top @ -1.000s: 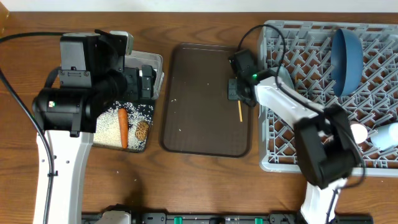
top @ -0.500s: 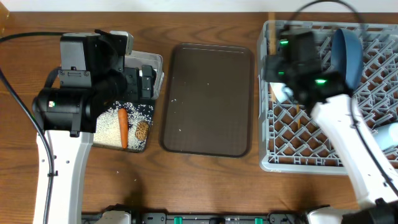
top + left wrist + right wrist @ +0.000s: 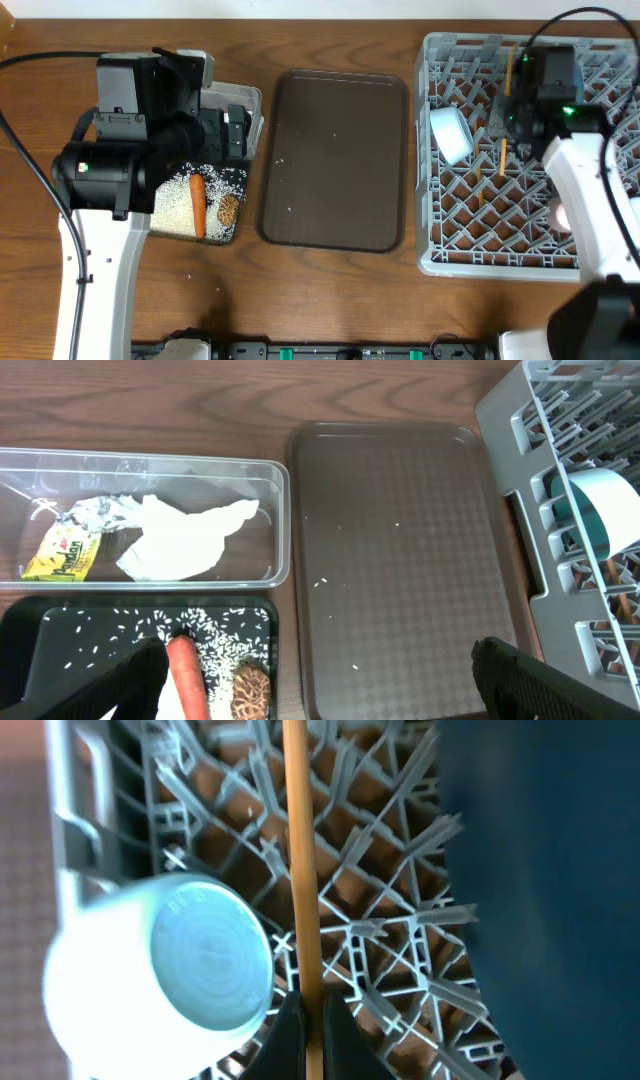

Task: Sort waste into correct bins and load items into the dishwasher rack
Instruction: 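Carry chopstick with right gripper and drop it in rack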

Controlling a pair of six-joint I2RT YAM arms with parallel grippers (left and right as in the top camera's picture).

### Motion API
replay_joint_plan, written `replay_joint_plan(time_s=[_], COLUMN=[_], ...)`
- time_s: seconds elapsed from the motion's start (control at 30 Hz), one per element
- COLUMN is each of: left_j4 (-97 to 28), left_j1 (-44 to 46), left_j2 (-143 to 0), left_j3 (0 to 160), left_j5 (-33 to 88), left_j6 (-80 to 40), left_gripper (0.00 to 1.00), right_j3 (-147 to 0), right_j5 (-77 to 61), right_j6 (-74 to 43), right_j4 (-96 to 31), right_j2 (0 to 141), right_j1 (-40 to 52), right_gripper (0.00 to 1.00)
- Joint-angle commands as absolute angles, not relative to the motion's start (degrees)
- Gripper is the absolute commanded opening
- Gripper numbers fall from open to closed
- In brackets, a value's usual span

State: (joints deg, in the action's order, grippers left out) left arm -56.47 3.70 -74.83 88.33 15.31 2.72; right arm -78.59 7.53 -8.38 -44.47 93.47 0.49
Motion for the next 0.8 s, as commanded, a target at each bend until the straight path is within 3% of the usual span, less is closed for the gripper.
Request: replay_joint_plan(time_s=[0.0, 0.1, 0.13, 0.17, 0.2, 0.57, 0.77], left_j4=[-56.53, -56.53, -56.53, -56.53, -56.53, -56.53, -56.53], left_j1=[3.70, 3.70, 3.70, 3.70, 3.70, 3.70, 3.70], left_j2=[-74.85, -74.85, -74.85, -74.85, -74.85, -74.85, -74.85], left_j3=[89.01, 89.01, 89.01, 89.01, 89.01, 89.01, 89.01], left_j5=[16.03, 16.05, 16.05, 16.03, 16.05, 16.05, 16.03], left_j6=[2.26, 2.26, 2.26, 2.26, 2.26, 2.26, 2.26], left_gripper=[0.98, 0.98, 0.98, 0.98, 0.98, 0.98, 0.98], right_j3=[-78.56, -78.59, -78.65, -78.85, -79.07, -80.27, -80.23], right_j5=[10.04, 12.71, 12.93, 12.45, 11.31, -9.61, -12.01], right_j6=[-3.99, -3.97, -3.95, -3.97, -3.97, -8.36, -13.91], right_j4=[-44.31, -44.40, -44.45, -44.42, -44.36, -37.82, -25.67], right_j2=[95.72, 96.33, 96.18, 95.68, 95.00, 82.87, 82.61], right_j1=[0.30, 0.30, 0.30, 0.30, 0.47, 6.42, 13.58], right_gripper=[0.01, 0.03, 0.20, 0.54, 0.67, 0.76, 0.86])
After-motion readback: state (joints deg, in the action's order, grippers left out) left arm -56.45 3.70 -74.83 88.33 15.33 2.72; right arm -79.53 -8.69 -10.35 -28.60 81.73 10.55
